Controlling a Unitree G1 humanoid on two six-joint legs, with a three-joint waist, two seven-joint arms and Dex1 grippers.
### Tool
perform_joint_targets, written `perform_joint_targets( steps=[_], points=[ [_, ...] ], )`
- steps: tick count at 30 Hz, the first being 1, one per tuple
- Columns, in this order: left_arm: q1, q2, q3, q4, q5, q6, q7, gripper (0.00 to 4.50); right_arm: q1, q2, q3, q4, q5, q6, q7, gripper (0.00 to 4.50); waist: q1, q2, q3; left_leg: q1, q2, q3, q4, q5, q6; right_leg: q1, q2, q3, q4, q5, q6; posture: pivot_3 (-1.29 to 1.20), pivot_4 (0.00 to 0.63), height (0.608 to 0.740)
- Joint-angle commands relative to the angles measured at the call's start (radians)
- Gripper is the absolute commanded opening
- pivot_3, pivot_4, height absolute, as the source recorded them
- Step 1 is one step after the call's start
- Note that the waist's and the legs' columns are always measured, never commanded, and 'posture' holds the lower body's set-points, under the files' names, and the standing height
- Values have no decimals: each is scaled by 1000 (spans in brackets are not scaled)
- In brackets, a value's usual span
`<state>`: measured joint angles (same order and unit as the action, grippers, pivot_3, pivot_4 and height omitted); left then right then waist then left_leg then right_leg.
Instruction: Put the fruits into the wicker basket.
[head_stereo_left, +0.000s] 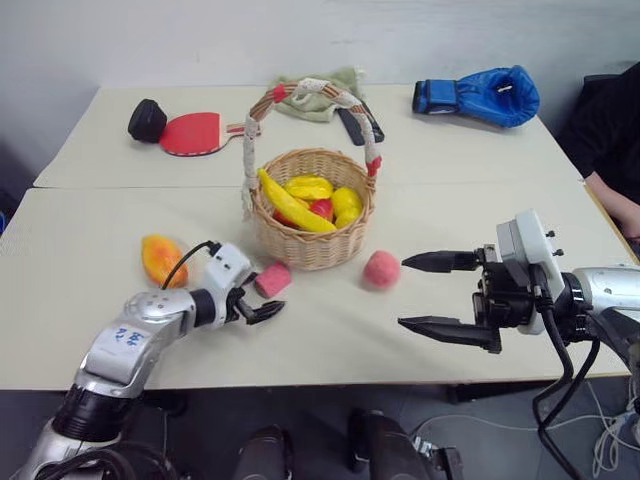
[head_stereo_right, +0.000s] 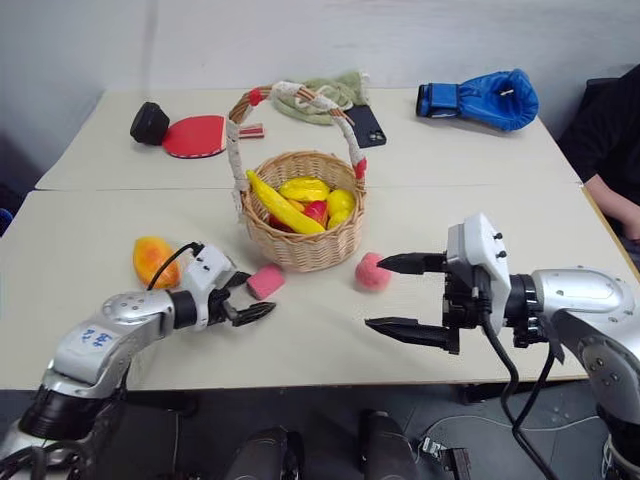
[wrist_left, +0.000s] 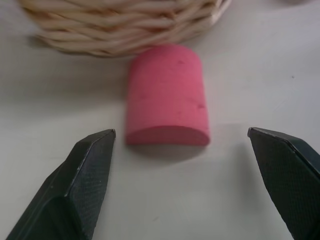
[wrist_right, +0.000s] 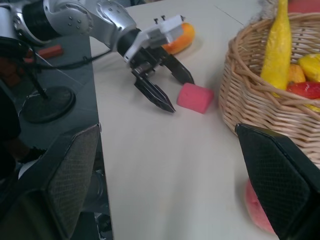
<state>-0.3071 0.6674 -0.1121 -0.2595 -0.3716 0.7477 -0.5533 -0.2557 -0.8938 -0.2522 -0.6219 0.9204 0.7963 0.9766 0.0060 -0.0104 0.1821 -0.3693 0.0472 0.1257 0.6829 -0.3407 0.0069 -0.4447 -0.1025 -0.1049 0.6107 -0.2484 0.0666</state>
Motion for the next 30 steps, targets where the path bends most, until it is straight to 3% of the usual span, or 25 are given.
perform_joint_targets(
  steps=[1,7,10,17,22,26,30],
  points=[
    [-32,-22,-33,58,54,-35,-10,4471,17,2,-50,-43,57,3,-44,4500,4,0,0,0,0,0,0,0,0,0,0,0,0,0,0,0,150,740],
    [-99,-42,-69,185,126,-79,-30,4471,26,2,-46,-48,86,-5,-80,4500,19,0,0,0,-1,-1,1,1,6,0,0,0,1,2,-1,0,150,740],
    [-121,-66,-67,221,134,-98,-39,3886,7,6,-35,-40,98,-7,-92,4500,19,0,0,0,0,-1,1,2,7,1,0,0,1,2,-2,0,150,740],
    [-67,-68,-24,146,110,-75,-69,1762,-29,3,-3,-17,102,-9,-77,4500,18,0,0,-1,0,-2,1,2,7,1,-1,-1,0,3,-1,0,150,740],
    [76,-20,104,-36,63,-27,-57,1032,-82,9,43,12,103,-13,-40,4500,-1,-1,0,0,1,0,0,1,6,0,-1,0,-1,3,-1,0,150,740],
    [380,-68,456,-286,-75,22,-21,984,-178,50,138,87,54,-38,7,4500,-31,-3,1,0,2,-1,0,1,6,0,-4,1,-2,3,-1,0,150,740],
    [528,-198,786,-334,-202,46,84,984,-242,87,203,141,19,-55,62,4500,-25,-4,2,-1,1,-6,0,1,5,0,-7,2,-1,2,-3,0,150,740]
  ],
)
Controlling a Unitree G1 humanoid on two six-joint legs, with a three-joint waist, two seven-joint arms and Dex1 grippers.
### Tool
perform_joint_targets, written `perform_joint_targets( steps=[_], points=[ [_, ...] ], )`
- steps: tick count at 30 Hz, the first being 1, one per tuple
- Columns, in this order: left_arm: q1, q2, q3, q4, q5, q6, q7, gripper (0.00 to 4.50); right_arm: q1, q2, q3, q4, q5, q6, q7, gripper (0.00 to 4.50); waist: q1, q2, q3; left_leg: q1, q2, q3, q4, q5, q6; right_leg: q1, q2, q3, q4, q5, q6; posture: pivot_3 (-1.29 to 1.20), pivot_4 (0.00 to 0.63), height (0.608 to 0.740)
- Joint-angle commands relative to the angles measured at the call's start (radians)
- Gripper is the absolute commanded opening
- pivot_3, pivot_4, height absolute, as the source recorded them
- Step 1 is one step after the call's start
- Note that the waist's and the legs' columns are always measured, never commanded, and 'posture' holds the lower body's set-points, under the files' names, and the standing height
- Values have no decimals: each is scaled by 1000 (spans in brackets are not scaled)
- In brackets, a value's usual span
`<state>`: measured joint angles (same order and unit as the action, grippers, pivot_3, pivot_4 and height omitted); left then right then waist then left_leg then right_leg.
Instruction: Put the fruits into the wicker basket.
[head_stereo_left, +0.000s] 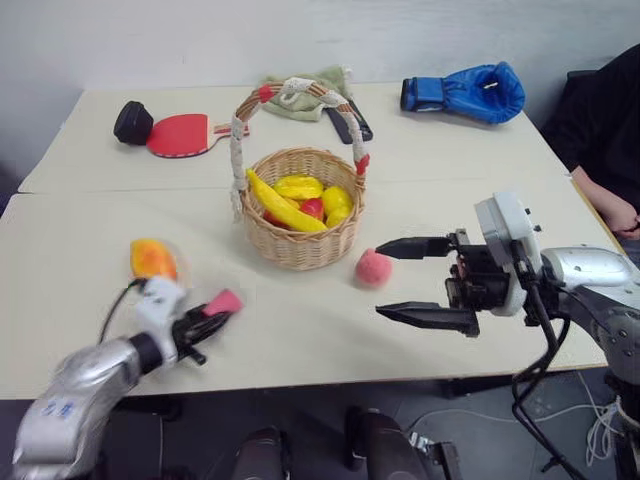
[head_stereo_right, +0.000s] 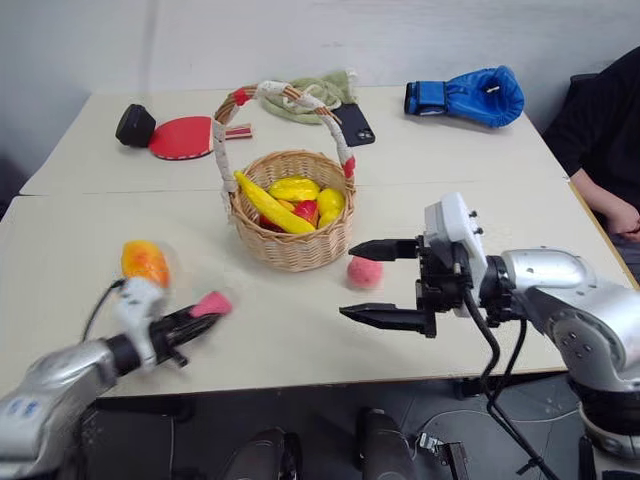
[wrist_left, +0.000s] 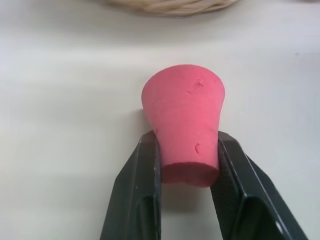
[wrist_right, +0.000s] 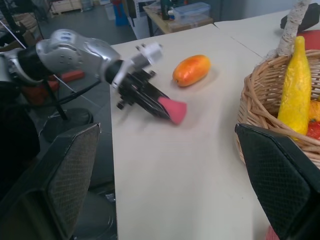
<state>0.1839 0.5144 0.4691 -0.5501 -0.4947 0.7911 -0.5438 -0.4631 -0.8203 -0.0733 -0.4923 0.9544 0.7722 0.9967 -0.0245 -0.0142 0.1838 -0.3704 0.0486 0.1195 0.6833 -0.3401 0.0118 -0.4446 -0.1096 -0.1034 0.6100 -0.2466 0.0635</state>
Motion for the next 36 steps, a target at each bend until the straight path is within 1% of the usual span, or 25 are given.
perform_joint_targets(
  steps=[1,4,7,9,12,15,17,18,19,21,24,26,27,28,30,33,34,36],
  points=[
    [53,-69,264,-28,-87,2,107,984,-45,20,35,22,-21,-34,54,4500,10,0,0,0,-1,-2,0,0,0,0,-1,0,0,0,0,0,150,740],
    [64,-109,384,50,-70,-19,204,984,-78,39,65,55,-44,-44,84,4500,25,0,0,0,-2,-2,0,0,0,1,-1,-1,1,0,-1,0,150,740],
    [33,-112,426,131,-40,-38,290,984,-107,56,90,84,-68,-56,112,4500,31,-1,0,0,-3,-2,0,0,1,1,-1,-4,1,0,0,0,150,740],
    [-27,-77,416,214,-31,-54,312,984,-129,71,104,105,-81,-63,128,4500,35,-1,-1,0,-3,-2,0,0,1,1,-1,-5,1,0,0,0,150,740],
    [-118,-12,368,319,-4,-62,325,984,-153,94,119,122,-96,-67,145,4500,44,-3,-1,0,-2,-2,0,0,1,0,-1,-7,1,0,0,0,150,740],
    [-169,52,313,415,40,-59,330,984,-163,109,127,128,-105,-68,153,4500,43,-3,-1,0,-2,-1,0,-1,0,0,-1,-7,1,0,-1,0,150,740],
    [-185,79,299,462,62,-54,346,984,-164,115,129,130,-114,-70,155,4500,40,-3,-1,0,-2,0,0,-1,-1,0,-1,-7,0,0,0,0,150,740],
    [-186,91,295,474,69,-50,351,1652,-163,118,128,130,-118,-72,154,4500,34,-3,-1,0,-1,1,0,-1,-2,0,-1,-7,0,0,0,0,150,740],
    [-183,102,293,475,76,-48,353,1905,-161,119,124,130,-119,-71,151,4500,27,-3,-1,0,-1,2,0,-1,-3,-1,-1,-7,1,0,0,0,150,740],
    [-168,115,303,444,71,-23,355,2645,-153,121,116,127,-120,-68,143,4500,20,-3,-2,-1,0,2,0,-2,-5,-1,-1,-8,1,0,0,0,150,740],
    [-141,126,330,333,37,56,360,3605,-134,119,106,114,-120,-66,134,4500,19,-3,-2,-1,0,4,0,-3,-5,-1,-4,-9,1,0,0,0,150,740],
    [-145,121,354,225,-19,150,371,3605,-123,117,101,105,-119,-64,125,4500,20,-4,-1,-1,0,4,0,-4,-5,-1,-4,-9,0,0,0,0,150,740],
    [-168,109,368,152,-66,221,394,3605,-118,117,98,98,-117,-63,119,4500,20,-4,-1,-1,0,4,0,-4,-5,-1,-5,-9,0,0,0,0,150,740],
    [-220,76,387,74,-133,326,439,3605,-113,116,93,91,-113,-59,111,4500,25,-4,-1,-1,0,4,0,-4,-6,-1,-5,-9,-1,0,0,0,150,740],
    [-326,9,414,-41,-202,509,526,3605,-104,114,84,79,-107,-56,99,4500,38,-4,-1,-2,-1,2,0,-4,-5,0,-6,-9,-1,0,0,0,150,740],
    [-507,-122,429,-119,-157,732,637,3605,-91,112,71,69,-106,-54,79,4500,45,-4,-1,0,-3,3,0,-2,-5,1,-6,-8,-1,1,1,0,150,740],
    [-568,-164,421,-119,-122,783,672,3605,-85,113,65,63,-103,-51,71,4500,46,-5,-2,0,-3,4,0,-1,-6,1,-5,-7,-1,1,2,0,150,740],
    [-652,-220,399,-97,-75,820,720,3605,-74,113,58,49,-100,-47,58,4500,44,-6,-1,1,-4,4,0,0,-7,1,-1,-8,1,1,2,0,150,740]
  ],
)
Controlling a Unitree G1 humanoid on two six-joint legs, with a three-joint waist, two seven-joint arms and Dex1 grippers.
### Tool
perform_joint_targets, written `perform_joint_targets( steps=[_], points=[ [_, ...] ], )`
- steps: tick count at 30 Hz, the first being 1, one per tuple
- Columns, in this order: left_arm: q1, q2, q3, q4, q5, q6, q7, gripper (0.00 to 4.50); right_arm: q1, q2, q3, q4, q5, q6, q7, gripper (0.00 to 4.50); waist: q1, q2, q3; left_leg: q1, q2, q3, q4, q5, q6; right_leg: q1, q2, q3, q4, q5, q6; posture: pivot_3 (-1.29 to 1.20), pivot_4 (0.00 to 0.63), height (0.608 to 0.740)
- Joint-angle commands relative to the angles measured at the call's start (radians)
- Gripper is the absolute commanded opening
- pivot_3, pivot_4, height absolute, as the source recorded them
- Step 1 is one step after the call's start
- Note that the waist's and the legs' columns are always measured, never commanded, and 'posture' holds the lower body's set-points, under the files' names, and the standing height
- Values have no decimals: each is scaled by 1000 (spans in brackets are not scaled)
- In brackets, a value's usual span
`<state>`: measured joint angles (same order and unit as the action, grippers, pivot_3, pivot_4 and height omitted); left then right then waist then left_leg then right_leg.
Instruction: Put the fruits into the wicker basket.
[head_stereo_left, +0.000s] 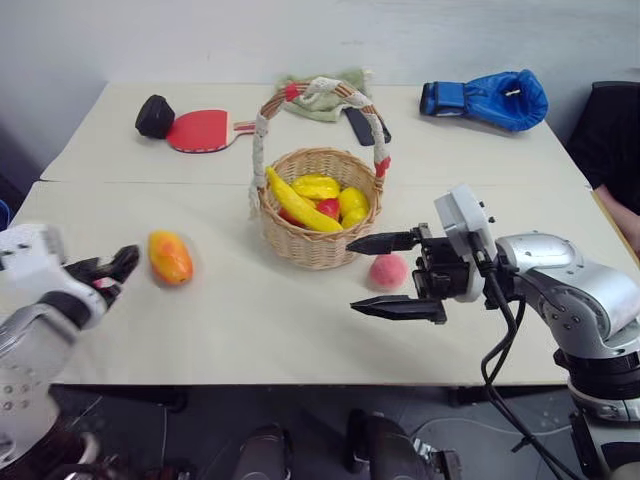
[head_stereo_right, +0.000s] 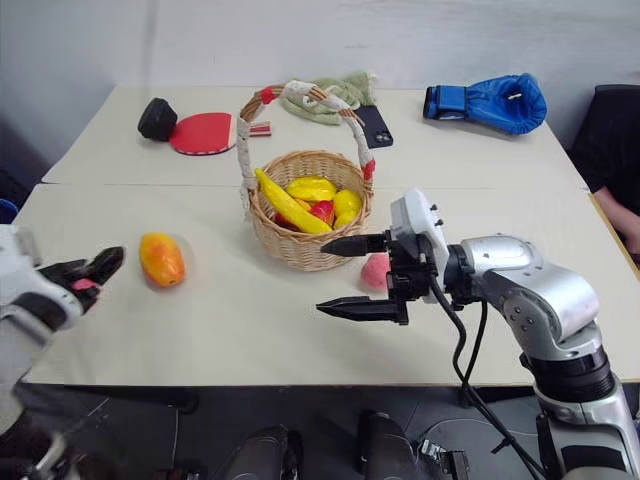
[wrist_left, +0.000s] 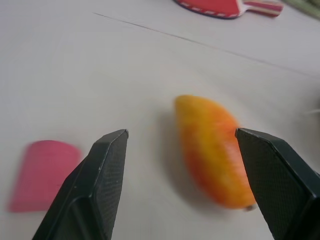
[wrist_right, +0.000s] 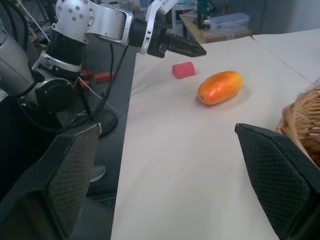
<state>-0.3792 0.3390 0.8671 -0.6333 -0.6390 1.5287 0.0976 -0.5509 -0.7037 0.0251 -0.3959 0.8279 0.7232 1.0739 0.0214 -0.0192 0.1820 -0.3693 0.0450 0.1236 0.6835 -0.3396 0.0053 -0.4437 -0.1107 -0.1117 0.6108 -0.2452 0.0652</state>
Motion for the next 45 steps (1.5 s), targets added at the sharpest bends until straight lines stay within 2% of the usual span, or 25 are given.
perform_joint_targets(
  steps=[1,7,11,17,22,24,26,31,33,35,37,40,45],
  points=[
    [-119,-60,-12,9,101,86,100,3605,19,-4,-44,-54,29,3,-25,4500,-4,-2,1,0,1,0,0,1,-1,0,1,0,0,0,0,0,150,740],
    [-199,-70,-114,204,208,45,96,3605,41,-7,-71,-77,44,12,-66,4500,-12,-2,1,1,2,1,0,2,-3,-1,4,-2,1,0,-1,0,150,740],
    [-249,-98,-126,309,265,39,105,3605,43,-3,-80,-91,51,16,-91,4500,-7,-2,1,0,1,1,0,2,-2,-1,2,-4,0,0,-1,0,150,740],
    [-291,-91,-180,455,322,-45,93,3605,54,-4,-83,-111,60,16,-122,4500,-1,-2,1,0,1,1,0,2,-2,-1,2,-6,0,0,-1,0,150,740],
    [-286,-45,-230,480,339,-100,57,2510,70,-11,-90,-122,67,17,-137,4500,1,-2,1,0,1,1,0,2,-1,-1,0,-6,1,1,-1,0,150,740],
    [-273,-11,-275,467,336,-119,21,2487,79,-14,-91,-128,68,16,-138,4500,1,-2,1,0,1,0,0,2,-2,-1,0,-7,0,1,-2,0,150,740],
    [-247,38,-332,439,306,-155,-61,2487,85,-12,-93,-133,73,20,-146,4500,0,-2,1,-1,2,0,0,2,-2,-1,-1,-7,0,1,-2,0,150,740],
    [-180,249,-472,300,50,-146,-483,2487,84,-18,-100,-142,85,29,-156,4500,-6,-2,1,-3,3,1,-1,1,-2,-3,0,-8,1,1,-2,0,150,740],
    [-200,318,-503,281,-10,-162,-585,2487,80,-20,-106,-139,84,28,-163,4500,-6,-2,1,-3,3,1,-1,1,-2,-3,0,-8,0,0,-2,0,150,740],
    [-284,348,-527,284,-73,-160,-654,2487,74,-19,-112,-136,62,14,-183,4500,-2,-2,2,-3,2,1,-1,1,-2,-3,0,-8,-1,0,-2,0,150,740],
    [-374,351,-566,292,-118,-139,-690,2487,71,-23,-111,-132,20,-12,-199,4500,5,-3,2,-3,1,0,-1,2,-1,-2,2,-9,-3,0,-2,0,150,740],
    [-468,326,-692,299,-125,-152,-715,2487,53,-9,-129,-111,-16,-32,-251,4500,3,-3,2,-2,-1,0,0,2,0,-1,1,-7,-3,1,-1,0,150,740],
    [-609,212,-886,513,53,-296,-625,2487,31,16,-145,-104,-62,-48,-334,4500,2,-3,2,-2,-2,2,0,3,2,-1,1,-6,-3,2,1,0,150,740]
  ],
)
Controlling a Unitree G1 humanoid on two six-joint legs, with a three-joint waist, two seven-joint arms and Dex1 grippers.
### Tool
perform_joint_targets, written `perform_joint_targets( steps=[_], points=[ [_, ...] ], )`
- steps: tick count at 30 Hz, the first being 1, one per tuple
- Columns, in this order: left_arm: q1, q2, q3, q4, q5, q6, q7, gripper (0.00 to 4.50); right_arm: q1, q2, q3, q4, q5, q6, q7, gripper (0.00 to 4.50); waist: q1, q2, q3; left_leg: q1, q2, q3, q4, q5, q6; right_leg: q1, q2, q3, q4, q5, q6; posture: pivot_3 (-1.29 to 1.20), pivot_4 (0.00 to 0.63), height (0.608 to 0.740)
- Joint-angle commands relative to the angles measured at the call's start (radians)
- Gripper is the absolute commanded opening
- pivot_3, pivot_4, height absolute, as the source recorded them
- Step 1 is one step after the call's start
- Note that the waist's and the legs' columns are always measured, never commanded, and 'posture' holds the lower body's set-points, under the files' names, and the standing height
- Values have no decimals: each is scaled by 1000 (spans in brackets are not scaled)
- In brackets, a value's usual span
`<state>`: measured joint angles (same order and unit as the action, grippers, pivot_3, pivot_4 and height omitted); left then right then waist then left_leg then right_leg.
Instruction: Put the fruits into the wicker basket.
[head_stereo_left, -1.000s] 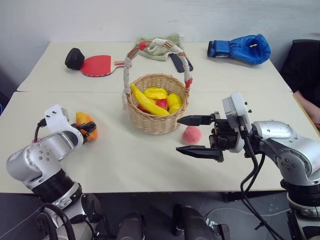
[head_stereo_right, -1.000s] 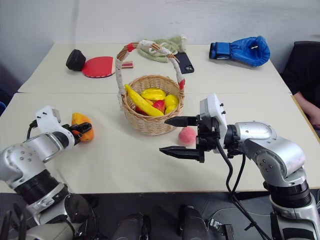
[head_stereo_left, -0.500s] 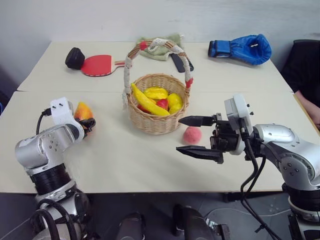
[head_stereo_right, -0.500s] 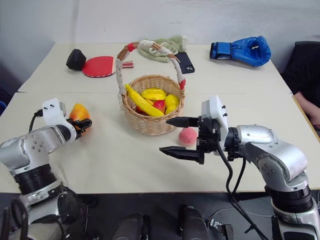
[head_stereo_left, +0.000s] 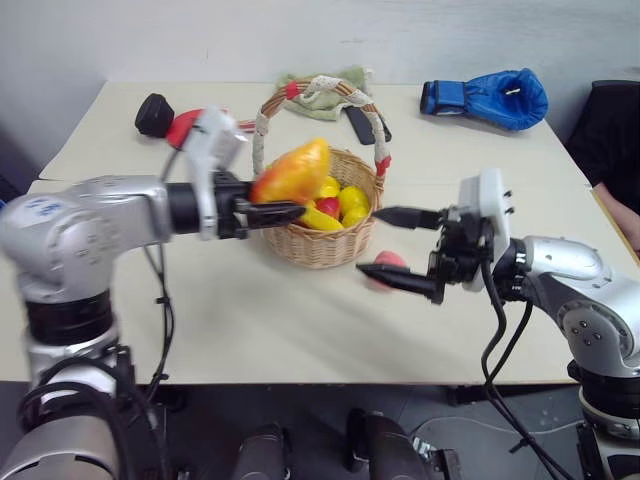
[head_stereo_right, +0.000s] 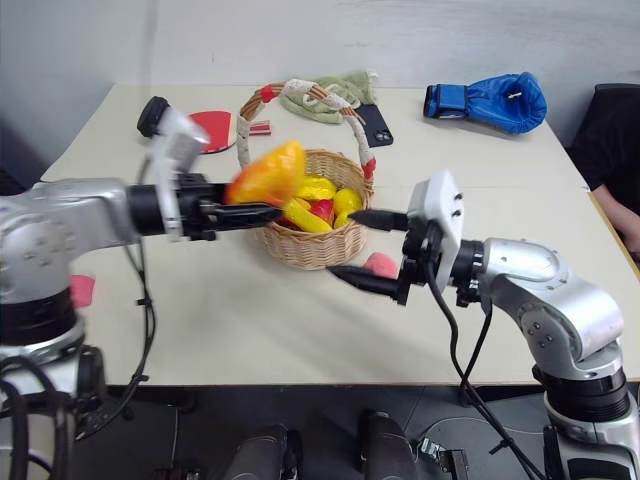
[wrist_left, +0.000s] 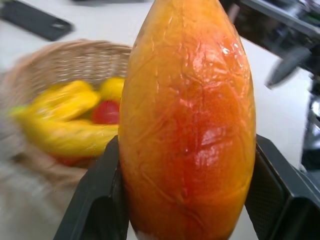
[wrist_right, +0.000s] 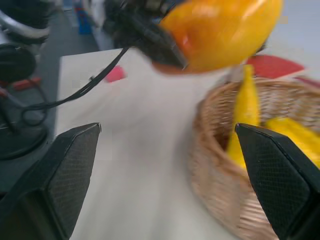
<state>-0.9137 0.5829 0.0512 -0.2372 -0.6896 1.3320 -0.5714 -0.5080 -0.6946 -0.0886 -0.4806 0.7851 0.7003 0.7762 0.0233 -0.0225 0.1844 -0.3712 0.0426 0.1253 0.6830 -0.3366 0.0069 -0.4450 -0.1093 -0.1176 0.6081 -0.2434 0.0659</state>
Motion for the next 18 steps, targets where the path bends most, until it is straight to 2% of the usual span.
perform_joint_targets(
  steps=[1,5,8,12,14,18],
  points=[
    [-97,-48,-94,164,132,-133,49,2487,-13,9,-31,-21,-21,-24,-44,4500,0,0,0,0,-1,0,0,0,0,0,1,0,0,0,0,0,150,740],
    [-182,-123,-165,382,253,-276,72,2487,-5,12,-40,-32,-28,-24,-77,4500,-2,0,0,0,-3,0,0,1,0,-1,2,0,0,0,0,0,150,740],
    [-211,-149,-203,478,316,-356,51,2487,6,12,-45,-43,-26,-22,-92,4500,-3,0,0,-1,-3,1,0,1,0,-1,2,0,2,0,0,0,150,740],
    [-209,-149,-213,478,326,-358,1,3735,23,7,-49,-57,-23,-20,-104,4500,-1,0,0,-3,-2,1,0,0,1,-1,3,-1,0,0,1,0,150,740],
    [-181,-102,-178,394,284,-305,-46,4359,32,7,-50,-56,-29,-15,-120,4500,-2,0,0,-4,-2,1,0,0,2,-1,3,-2,-1,0,1,0,150,740],
    [-108,-24,-93,236,204,-233,-101,4477,65,6,-61,-67,-26,-2,-148,4500,-5,0,0,-4,2,1,0,0,2,-2,3,-1,-1,0,1,0,150,740]
  ],
)
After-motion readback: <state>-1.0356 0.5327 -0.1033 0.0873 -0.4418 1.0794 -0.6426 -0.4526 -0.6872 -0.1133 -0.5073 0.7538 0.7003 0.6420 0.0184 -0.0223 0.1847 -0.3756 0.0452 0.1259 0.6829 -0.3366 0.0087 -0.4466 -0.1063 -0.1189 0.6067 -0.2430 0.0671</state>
